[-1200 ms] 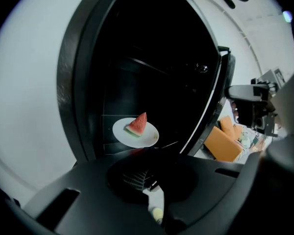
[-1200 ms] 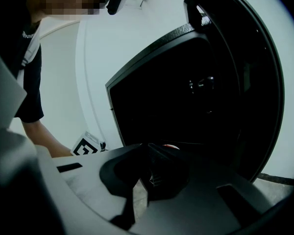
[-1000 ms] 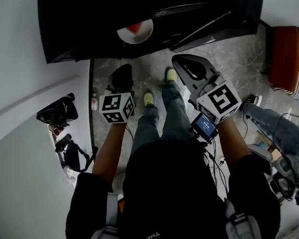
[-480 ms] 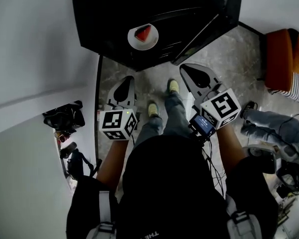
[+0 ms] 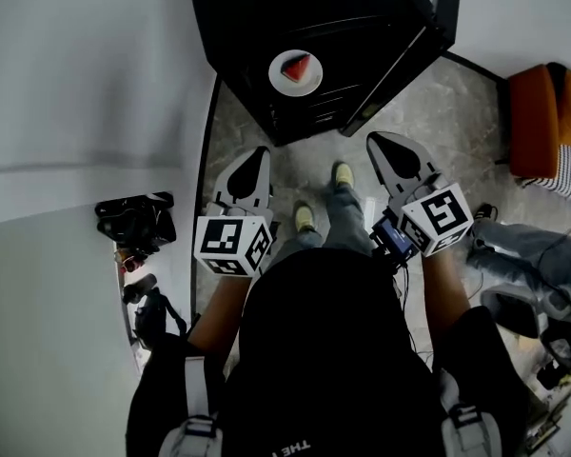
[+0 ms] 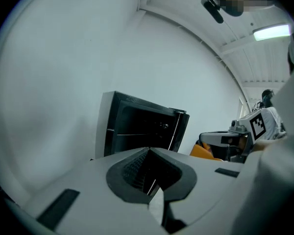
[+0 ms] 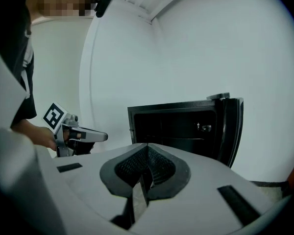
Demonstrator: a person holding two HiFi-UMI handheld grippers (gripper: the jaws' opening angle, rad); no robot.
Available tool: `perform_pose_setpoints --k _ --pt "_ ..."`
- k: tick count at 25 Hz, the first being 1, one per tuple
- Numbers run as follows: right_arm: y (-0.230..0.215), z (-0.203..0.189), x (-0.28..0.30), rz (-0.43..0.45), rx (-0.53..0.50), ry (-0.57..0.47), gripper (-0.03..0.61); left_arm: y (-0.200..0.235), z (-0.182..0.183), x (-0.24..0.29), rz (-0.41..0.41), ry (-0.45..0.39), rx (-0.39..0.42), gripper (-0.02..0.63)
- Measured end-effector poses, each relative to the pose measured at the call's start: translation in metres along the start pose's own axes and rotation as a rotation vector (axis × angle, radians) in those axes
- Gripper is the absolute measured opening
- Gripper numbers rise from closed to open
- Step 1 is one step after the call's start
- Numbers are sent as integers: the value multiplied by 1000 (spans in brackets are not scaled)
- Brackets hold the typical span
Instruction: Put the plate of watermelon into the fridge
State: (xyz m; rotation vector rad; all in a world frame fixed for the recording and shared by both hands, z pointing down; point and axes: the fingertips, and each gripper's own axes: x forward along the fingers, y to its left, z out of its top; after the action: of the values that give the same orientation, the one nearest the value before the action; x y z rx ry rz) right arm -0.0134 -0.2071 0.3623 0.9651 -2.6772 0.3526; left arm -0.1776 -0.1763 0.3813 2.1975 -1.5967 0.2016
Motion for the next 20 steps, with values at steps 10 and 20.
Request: perform_pose_setpoints --k 10,20 --pt "24 1 -43 -98 -118 33 12 -12 7 -34 -86 -37 37 9" --pt "8 -2 -71 -145 -190 72 12 -28 -2 -31 -121 -23 20 9"
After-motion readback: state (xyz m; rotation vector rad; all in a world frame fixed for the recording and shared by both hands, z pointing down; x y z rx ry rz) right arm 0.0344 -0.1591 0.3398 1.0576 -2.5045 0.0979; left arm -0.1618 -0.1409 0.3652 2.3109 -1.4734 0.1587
